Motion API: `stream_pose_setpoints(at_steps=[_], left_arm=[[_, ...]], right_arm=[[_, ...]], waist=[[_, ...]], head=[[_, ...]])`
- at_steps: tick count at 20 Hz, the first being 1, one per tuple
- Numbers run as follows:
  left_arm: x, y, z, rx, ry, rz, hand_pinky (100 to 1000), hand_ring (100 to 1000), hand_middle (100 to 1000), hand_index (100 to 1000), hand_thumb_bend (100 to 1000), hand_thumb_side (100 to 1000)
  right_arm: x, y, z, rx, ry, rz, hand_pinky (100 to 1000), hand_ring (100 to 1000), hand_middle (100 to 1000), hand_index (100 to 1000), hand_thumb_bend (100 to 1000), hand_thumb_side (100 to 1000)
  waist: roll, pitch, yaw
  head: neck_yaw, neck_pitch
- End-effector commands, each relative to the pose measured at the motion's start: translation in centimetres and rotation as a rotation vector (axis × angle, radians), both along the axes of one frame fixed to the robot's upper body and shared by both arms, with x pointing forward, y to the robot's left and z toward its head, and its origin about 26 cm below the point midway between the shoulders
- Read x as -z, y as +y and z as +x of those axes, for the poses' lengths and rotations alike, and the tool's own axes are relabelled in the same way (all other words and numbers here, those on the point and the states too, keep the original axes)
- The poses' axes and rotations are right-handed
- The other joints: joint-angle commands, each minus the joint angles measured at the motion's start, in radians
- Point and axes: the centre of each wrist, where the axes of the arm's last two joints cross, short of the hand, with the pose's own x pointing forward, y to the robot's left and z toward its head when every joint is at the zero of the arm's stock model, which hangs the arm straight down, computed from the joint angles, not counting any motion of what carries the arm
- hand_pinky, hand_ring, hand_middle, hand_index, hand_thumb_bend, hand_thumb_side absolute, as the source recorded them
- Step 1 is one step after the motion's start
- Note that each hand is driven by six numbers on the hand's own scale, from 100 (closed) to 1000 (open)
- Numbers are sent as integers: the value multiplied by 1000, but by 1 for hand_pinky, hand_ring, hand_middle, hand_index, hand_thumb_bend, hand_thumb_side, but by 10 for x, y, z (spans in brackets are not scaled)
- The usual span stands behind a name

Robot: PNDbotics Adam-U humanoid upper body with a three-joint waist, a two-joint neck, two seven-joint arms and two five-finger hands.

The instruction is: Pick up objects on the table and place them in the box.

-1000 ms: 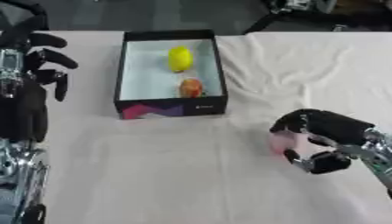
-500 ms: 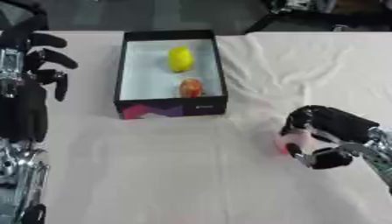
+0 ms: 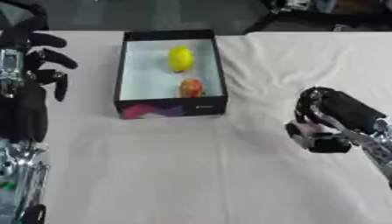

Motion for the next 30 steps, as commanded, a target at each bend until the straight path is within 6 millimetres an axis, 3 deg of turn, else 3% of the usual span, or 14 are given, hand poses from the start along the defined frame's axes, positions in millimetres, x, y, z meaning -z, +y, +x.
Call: stream_pose_setpoints(at_steps=[1, 9, 16, 20, 26, 27, 30], left_arm=[[-5, 4, -1, -8, -22, 9, 100, 458, 550, 803, 100, 809], [-6, 2, -1, 6, -26, 7, 100, 458, 550, 803, 100, 808], [-13, -7, -2, 48, -44, -4, 100, 457, 550, 803, 100, 804], [-21, -15, -3, 83, -74, -16, 100, 456, 551, 803, 100, 799], [-34, -24, -8, 148, -124, -30, 100, 455, 551, 804, 100, 794], [-36, -24, -8, 153, -128, -30, 100, 455, 551, 804, 100, 794], [-37, -25, -8, 158, -135, -32, 100, 455, 551, 804, 100, 794]], right_arm=[[-27, -4, 4, -26, -94, -18, 756, 593, 177, 328, 100, 202], [-77, 5, 24, -135, -227, -40, 758, 595, 186, 337, 100, 172], [-122, 24, 67, -238, -272, -21, 762, 596, 193, 348, 100, 161], [-119, 33, 99, -261, -207, -27, 767, 598, 193, 350, 100, 199], [-92, 32, 148, -277, -60, 36, 783, 631, 244, 412, 100, 202], [-91, 31, 152, -284, -58, 59, 784, 642, 263, 431, 100, 204], [-87, 34, 156, -321, -66, 106, 805, 715, 446, 600, 100, 201]], waist=[[-9, -14, 1], [-8, -16, 13], [0, -9, 58], [1, -5, 98], [-6, 8, 160], [-6, 10, 164], [-8, 12, 168]], head=[[-4, -2], [-16, -2], [-70, -2], [-110, -2], [-193, -2], [-202, -2], [-211, -2]])
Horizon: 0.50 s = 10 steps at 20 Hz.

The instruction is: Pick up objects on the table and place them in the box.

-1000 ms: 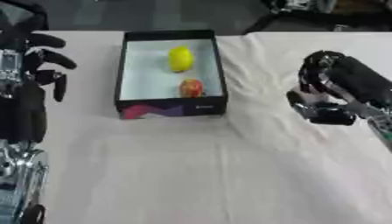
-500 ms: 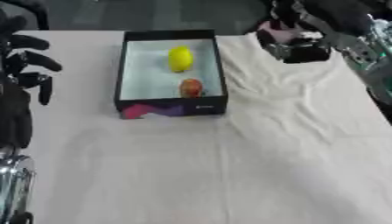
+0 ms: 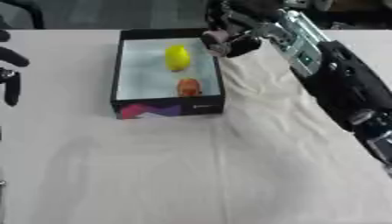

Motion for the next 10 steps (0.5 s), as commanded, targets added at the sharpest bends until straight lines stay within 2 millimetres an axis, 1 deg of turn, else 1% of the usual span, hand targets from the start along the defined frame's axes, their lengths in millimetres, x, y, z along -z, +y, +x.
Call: stream_pose_setpoints(at_steps=[1, 6, 7, 8, 9, 10], left_arm=[[-10, -3, -3, 20, -40, -7, 100, 455, 551, 804, 100, 794], [-10, -3, -3, 21, -41, -6, 100, 455, 551, 804, 100, 794], [-10, -3, -3, 20, -40, -6, 100, 456, 551, 804, 100, 794], [-10, -2, -3, 19, -40, -5, 100, 456, 551, 804, 100, 794], [-9, -2, -3, 19, -39, -5, 100, 456, 551, 804, 100, 794], [-9, -2, -3, 18, -39, -5, 100, 456, 551, 804, 100, 794]], right_arm=[[-6, -3, 4, -30, -16, 33, 824, 765, 572, 695, 100, 198], [-5, -1, 3, -50, 1, 35, 824, 765, 572, 695, 100, 198], [-5, 1, 3, -61, 1, 29, 908, 889, 905, 952, 100, 316], [-6, 3, 2, -76, 1, 23, 910, 892, 917, 964, 100, 332], [-8, 4, 1, -85, 1, 25, 913, 897, 937, 977, 100, 419], [-9, 4, 0, -90, 3, 32, 913, 898, 939, 978, 100, 430]], waist=[[-8, 1, 1], [-8, 1, 1], [-8, 0, 0], [-8, -1, -2], [-9, -1, -3], [-9, -1, -4]], head=[[-10, -2], [-10, -2], [-10, -2], [-9, -2], [-8, -2], [-7, -2]])
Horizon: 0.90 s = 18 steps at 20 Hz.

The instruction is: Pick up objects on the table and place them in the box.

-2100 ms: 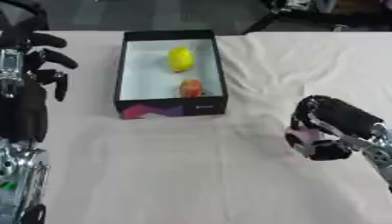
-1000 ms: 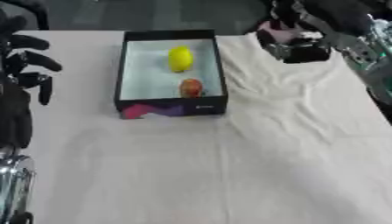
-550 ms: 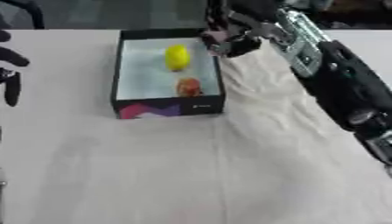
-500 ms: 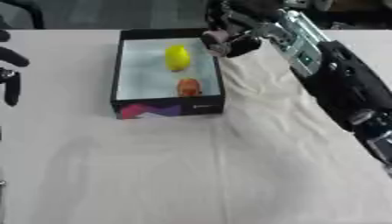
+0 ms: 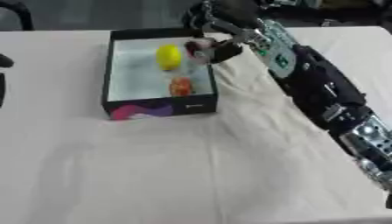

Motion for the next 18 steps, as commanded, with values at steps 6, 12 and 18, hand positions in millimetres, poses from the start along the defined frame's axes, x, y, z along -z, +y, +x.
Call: stream_pose_setpoints(at_steps=[6, 12, 18], left_arm=[[-8, 0, -3, 7, -35, -2, 100, 455, 551, 804, 100, 794], [-5, 4, -2, -12, -24, 2, 100, 456, 550, 804, 100, 796], [6, 19, -1, -86, 13, 16, 100, 456, 550, 803, 100, 801]], right_arm=[[-20, 0, -6, -18, 4, 39, 921, 907, 949, 999, 100, 615], [-27, -6, -13, -9, 0, 78, 918, 903, 938, 997, 100, 587], [-29, -29, -39, 38, -29, 211, 905, 889, 901, 972, 100, 662]], waist=[[-10, -2, -4], [-10, -6, -27], [-18, -26, -103]], head=[[1, -2], [21, -2], [114, -2]])
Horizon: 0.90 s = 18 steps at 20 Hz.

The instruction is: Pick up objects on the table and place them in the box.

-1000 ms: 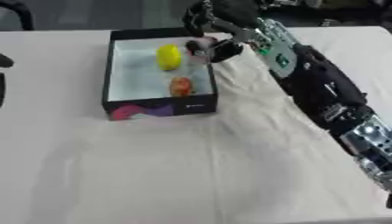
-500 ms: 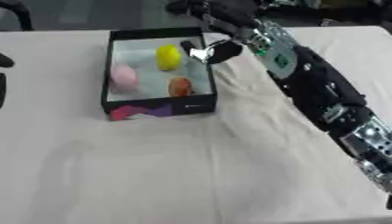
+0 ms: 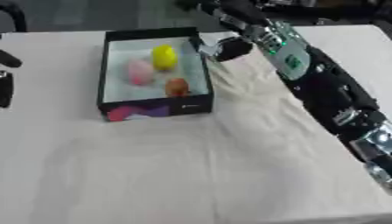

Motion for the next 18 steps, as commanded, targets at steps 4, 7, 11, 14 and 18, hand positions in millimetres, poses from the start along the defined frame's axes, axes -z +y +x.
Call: stream_pose_setpoints(at_steps=[4, 7, 11, 14, 18], left_arm=[[9, 22, 0, -103, 21, 23, 100, 456, 549, 803, 100, 806], [15, 29, 1, -144, 39, 29, 100, 456, 549, 802, 100, 810], [22, 37, 1, -185, 60, 37, 100, 457, 548, 802, 100, 815], [28, 43, 1, -214, 83, 44, 100, 458, 548, 801, 100, 818], [35, 48, 2, -242, 110, 52, 100, 459, 547, 801, 100, 820]], right_arm=[[-16, -22, -33, 48, -84, 177, 895, 874, 856, 937, 100, 678], [-2, -18, -49, 67, -71, 312, 885, 852, 785, 894, 100, 684], [19, -12, -68, 102, -18, 484, 875, 828, 722, 855, 100, 706], [43, -11, -81, 153, 65, 607, 868, 817, 703, 839, 100, 807], [74, -12, -101, 217, 186, 758, 858, 815, 696, 825, 100, 915]], waist=[[-28, -34, -87], [-36, -33, -131], [-45, -29, -180], [-46, -29, -207], [-43, -34, -227]], head=[[132, -2], [191, -2], [246, -2], [283, -2], [310, -2]])
